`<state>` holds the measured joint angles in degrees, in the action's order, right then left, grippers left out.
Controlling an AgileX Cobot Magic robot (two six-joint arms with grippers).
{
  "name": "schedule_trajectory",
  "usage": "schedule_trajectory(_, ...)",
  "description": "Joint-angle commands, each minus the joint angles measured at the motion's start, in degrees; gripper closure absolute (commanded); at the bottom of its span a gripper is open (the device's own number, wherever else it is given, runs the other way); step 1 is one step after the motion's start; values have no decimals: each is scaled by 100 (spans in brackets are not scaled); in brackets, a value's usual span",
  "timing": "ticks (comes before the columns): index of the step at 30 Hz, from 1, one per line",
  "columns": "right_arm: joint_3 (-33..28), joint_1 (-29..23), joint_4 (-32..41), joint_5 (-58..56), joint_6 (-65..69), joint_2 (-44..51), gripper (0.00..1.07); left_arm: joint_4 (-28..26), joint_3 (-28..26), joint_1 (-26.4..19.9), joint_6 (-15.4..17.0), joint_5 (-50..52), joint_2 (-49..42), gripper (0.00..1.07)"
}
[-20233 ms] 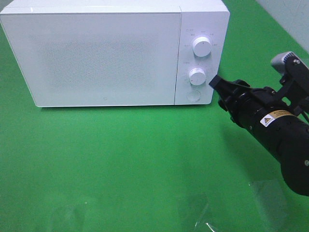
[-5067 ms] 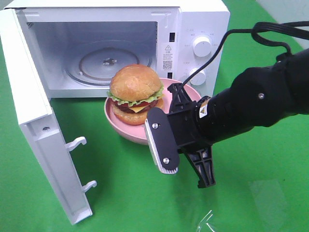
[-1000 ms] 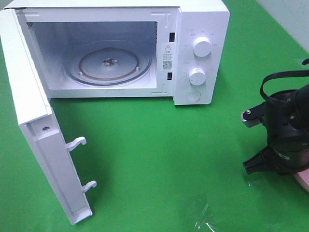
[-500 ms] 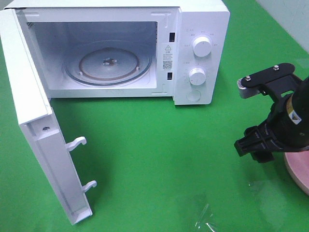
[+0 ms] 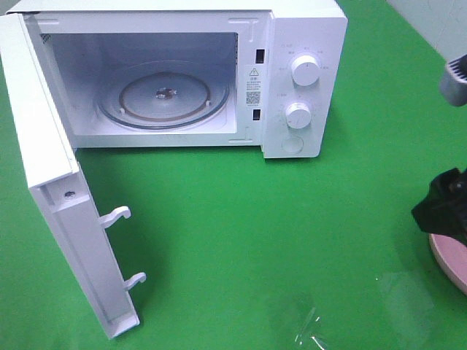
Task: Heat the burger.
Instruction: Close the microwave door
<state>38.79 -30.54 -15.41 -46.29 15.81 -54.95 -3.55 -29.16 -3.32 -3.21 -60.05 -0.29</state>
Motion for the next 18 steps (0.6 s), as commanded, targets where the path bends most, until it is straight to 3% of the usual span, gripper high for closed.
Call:
schedule_trajectory(1,17,29,23,-292,-138,395,27,-34,29,-11,17,46,-115,7)
schedule_trajectory(16,17,46,-6,-1220,-298,2578,29,-34,29,-11,17,46,-115,7)
schedule_trajectory(18,-74,407,17,-1203,-372,3083,29,-34,29,-11,17,46,-115,7)
